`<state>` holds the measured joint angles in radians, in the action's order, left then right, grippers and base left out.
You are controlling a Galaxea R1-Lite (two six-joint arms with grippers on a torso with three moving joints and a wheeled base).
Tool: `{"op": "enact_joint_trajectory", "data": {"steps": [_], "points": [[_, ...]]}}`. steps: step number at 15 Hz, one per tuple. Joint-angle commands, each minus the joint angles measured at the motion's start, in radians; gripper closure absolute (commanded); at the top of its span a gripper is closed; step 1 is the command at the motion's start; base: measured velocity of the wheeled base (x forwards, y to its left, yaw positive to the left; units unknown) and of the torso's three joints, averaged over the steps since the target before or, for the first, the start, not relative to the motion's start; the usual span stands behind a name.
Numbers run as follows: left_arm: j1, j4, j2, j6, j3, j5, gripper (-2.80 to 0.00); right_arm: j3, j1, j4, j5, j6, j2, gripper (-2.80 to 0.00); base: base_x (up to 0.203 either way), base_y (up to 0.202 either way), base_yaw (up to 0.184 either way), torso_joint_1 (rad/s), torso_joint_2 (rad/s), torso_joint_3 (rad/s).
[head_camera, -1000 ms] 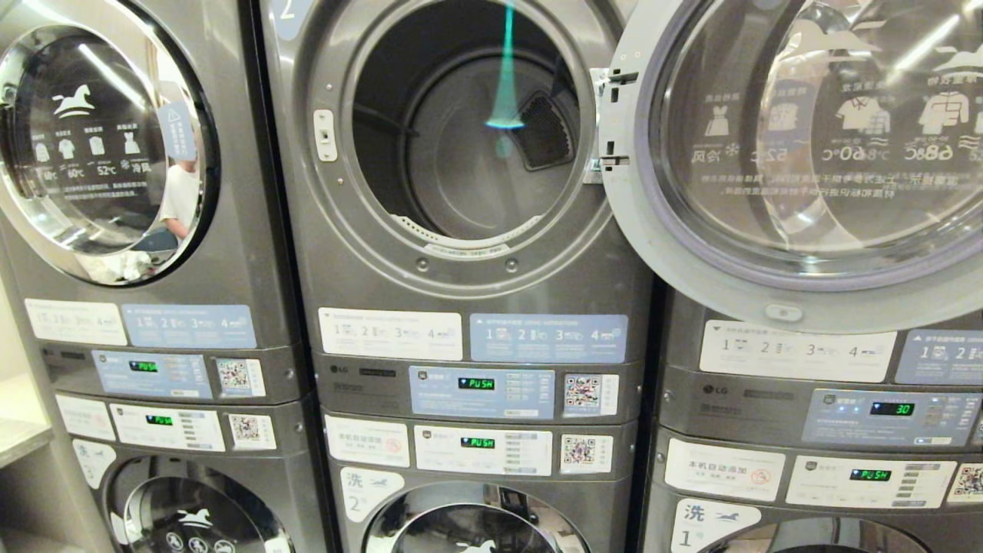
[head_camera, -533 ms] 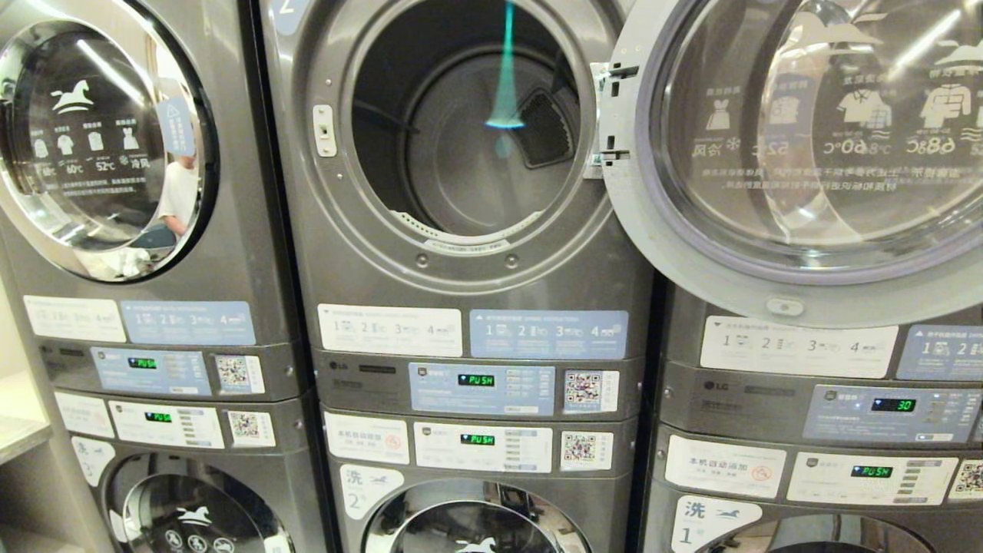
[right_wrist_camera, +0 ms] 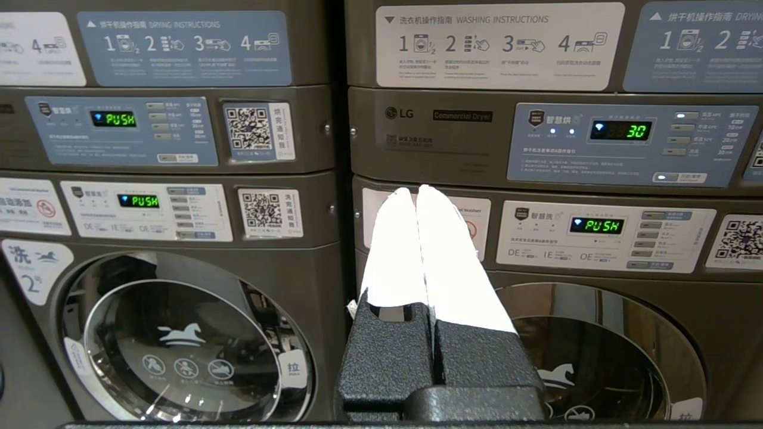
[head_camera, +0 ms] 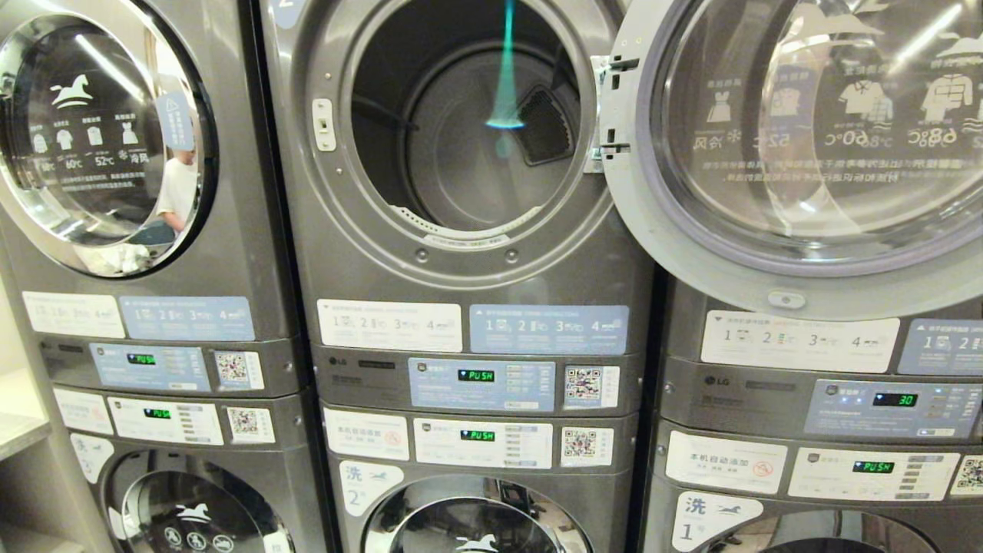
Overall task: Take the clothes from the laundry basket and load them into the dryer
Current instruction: Take the clothes out of the basket
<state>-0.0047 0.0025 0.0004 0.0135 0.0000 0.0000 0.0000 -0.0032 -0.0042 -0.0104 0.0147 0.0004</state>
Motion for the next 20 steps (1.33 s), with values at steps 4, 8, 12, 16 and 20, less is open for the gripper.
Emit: {"op": "enact_joint_trajectory", "data": {"steps": [4,8,12,16,20], "points": [[0.000,0.001,0.000,0.000,0.000,0.000,0.00,0.000,0.000,0.000,0.000,-0.002,0.000,0.00,0.000,0.000,0.000,-0.065,0.15,0.077],[0.000,0.001,0.000,0.000,0.000,0.000,0.00,0.000,0.000,0.000,0.001,-0.002,-0.002,0.00,0.000,0.000,0.000,-0.067,0.15,0.083],[0.000,0.001,0.000,0.000,0.000,0.000,0.00,0.000,0.000,0.000,0.000,-0.002,0.000,0.00,0.000,0.000,0.000,-0.076,0.17,0.089],[0.000,0.001,0.000,0.000,0.000,0.000,0.00,0.000,0.000,0.000,0.000,-0.002,0.000,0.00,0.000,0.000,0.000,-0.084,0.19,0.106],[0.000,0.001,0.000,0.000,0.000,0.000,0.00,0.000,0.000,0.000,0.000,-0.002,0.000,0.00,0.000,0.000,0.000,-0.105,0.24,0.123]]}}
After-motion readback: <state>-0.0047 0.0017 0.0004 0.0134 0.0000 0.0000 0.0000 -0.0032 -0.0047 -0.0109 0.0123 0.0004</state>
